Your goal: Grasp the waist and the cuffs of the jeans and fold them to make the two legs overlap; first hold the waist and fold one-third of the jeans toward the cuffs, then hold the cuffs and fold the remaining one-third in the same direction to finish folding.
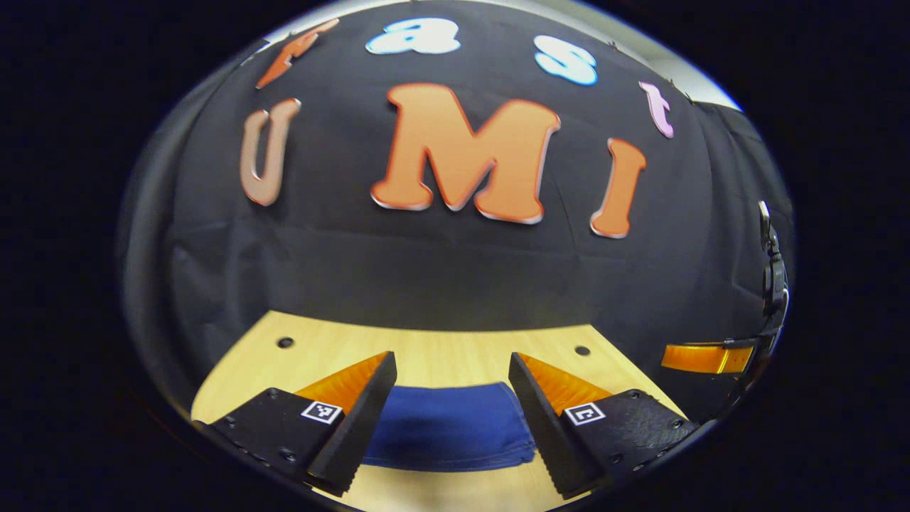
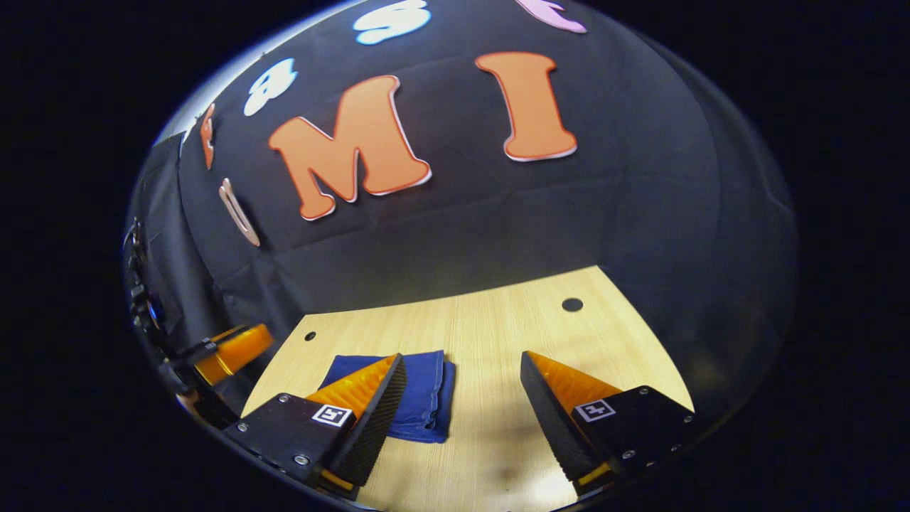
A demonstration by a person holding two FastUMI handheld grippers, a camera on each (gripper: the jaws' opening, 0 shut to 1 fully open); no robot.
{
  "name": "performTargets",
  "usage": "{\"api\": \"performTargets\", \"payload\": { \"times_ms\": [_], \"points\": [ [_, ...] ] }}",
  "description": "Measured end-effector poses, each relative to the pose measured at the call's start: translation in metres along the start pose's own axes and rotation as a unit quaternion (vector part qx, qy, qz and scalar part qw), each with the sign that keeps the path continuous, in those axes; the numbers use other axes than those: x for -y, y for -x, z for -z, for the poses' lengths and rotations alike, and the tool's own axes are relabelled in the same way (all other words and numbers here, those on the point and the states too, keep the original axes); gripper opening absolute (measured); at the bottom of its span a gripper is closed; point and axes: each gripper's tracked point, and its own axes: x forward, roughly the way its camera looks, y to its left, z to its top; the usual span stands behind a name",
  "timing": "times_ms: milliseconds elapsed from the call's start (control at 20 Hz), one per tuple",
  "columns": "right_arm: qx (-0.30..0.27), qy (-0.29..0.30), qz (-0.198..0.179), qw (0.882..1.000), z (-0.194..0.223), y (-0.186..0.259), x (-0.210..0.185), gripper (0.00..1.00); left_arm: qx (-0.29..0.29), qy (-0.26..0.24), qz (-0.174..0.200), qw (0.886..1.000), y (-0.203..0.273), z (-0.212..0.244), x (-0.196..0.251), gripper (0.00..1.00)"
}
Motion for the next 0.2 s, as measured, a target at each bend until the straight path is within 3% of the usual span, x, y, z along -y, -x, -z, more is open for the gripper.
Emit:
{"api": "performTargets", "payload": {
  "times_ms": [200],
  "points": [
    [0.078,0.034,-0.016,0.996,-0.022,0.03,-0.044,0.98,0.056,0.03,-0.058,0.996,0.067,-0.036,-0.053,0.97]
  ]
}}
